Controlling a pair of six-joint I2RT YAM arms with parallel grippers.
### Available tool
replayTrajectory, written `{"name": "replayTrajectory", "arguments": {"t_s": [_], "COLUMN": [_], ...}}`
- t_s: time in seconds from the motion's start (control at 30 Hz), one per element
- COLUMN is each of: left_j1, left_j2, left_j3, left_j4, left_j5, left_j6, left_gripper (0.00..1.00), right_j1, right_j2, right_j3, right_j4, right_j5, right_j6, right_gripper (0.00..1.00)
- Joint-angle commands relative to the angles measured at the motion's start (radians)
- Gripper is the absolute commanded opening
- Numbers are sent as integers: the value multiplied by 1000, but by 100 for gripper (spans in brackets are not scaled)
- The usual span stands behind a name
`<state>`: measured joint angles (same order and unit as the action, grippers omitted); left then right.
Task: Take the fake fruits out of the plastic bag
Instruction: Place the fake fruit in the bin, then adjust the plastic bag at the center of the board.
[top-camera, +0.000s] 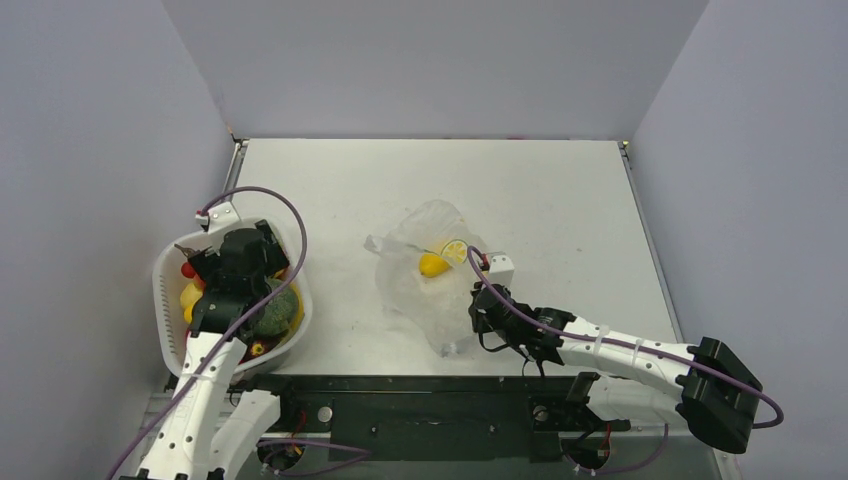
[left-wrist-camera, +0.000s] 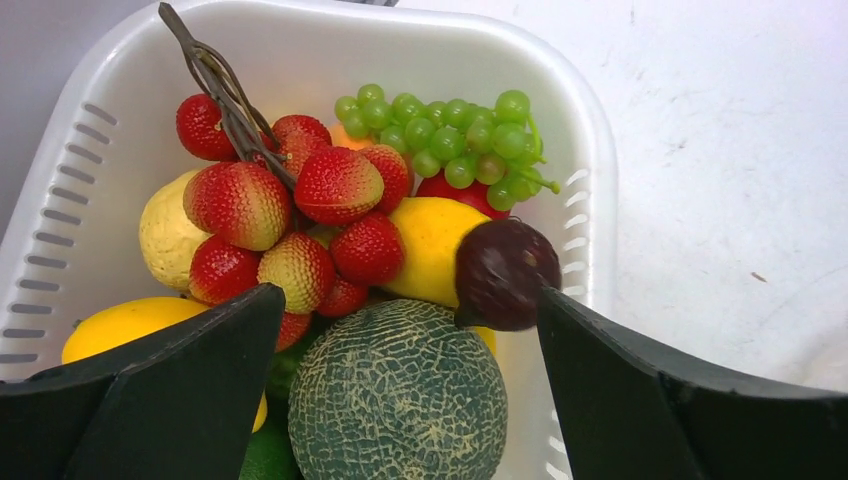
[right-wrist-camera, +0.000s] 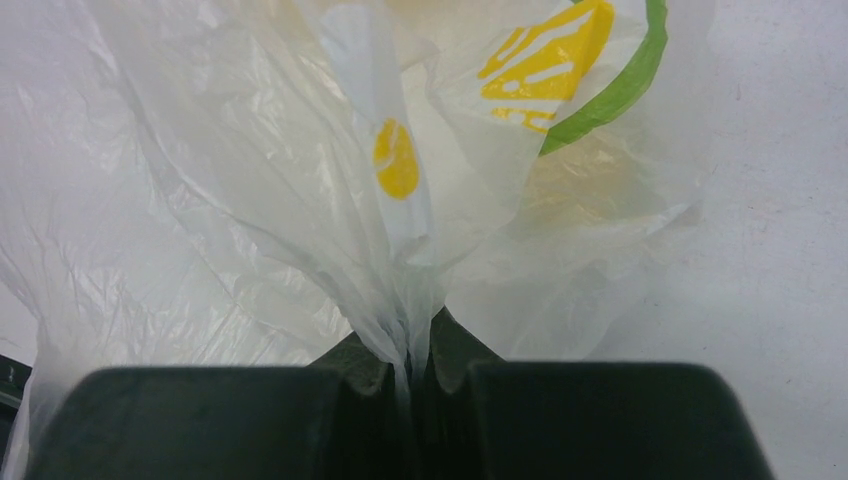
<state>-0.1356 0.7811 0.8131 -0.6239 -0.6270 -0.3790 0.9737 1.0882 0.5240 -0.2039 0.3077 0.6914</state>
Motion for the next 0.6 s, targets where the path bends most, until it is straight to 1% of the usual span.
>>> {"name": "replayTrajectory", "arguments": {"t_s": [0.0,0.07,0.13,0.17,0.2,0.23,0.27,0.3,0.33,0.37,0.4,0.43,0.47,0.53,0.57], "left_j1": [6,6,6,5,5,5,5,5,6,6,6,5,4,3,1], "left_j2": [-56,-77,-100,-109,-124,-130,-139,-142,-147,-150,-155,-157,-160,-168,-174], "left_j3": [34,43,41,35,20,11,-5,-20,-31,-55,-69,-102,-119,-168,-200], "left_j4": [29,27,41,64,78,107,121,147,165,205,226,274,296,354,383], "left_j5": [79,189,386,436,540,598,706,754,848,896,989,1030,1107,1196,1219], "left_j6": [5,1,-7,-11,-28,-37,-56,-66,-96,-113,-147,-166,-203,-253,-266], "left_gripper": [97,97,97,96,96,95,93,92,91,90,89,88,87,83,82], "right_j1": [-9,-8,-8,-7,-6,-5,-4,-3,-1,0,3,7,17,39,45], "right_j2": [-4,4,16,26,33,47,54,71,91,102,123,133,152,172,176], "right_j3": [38,45,69,77,93,101,119,129,149,161,187,199,222,244,246], "right_j4": [30,39,53,63,68,83,91,108,118,135,142,153,160,178,191], "right_j5": [-8,-19,-42,-60,-69,-91,-104,-129,-144,-176,-190,-212,-222,-247,-253], "right_j6": [-16,-26,-46,-54,-69,-78,-92,-100,-111,-117,-127,-132,-140,-148,-147], "right_gripper": [0,0,0,0,0,0,0,0,0,0,0,0,0,0,0]}}
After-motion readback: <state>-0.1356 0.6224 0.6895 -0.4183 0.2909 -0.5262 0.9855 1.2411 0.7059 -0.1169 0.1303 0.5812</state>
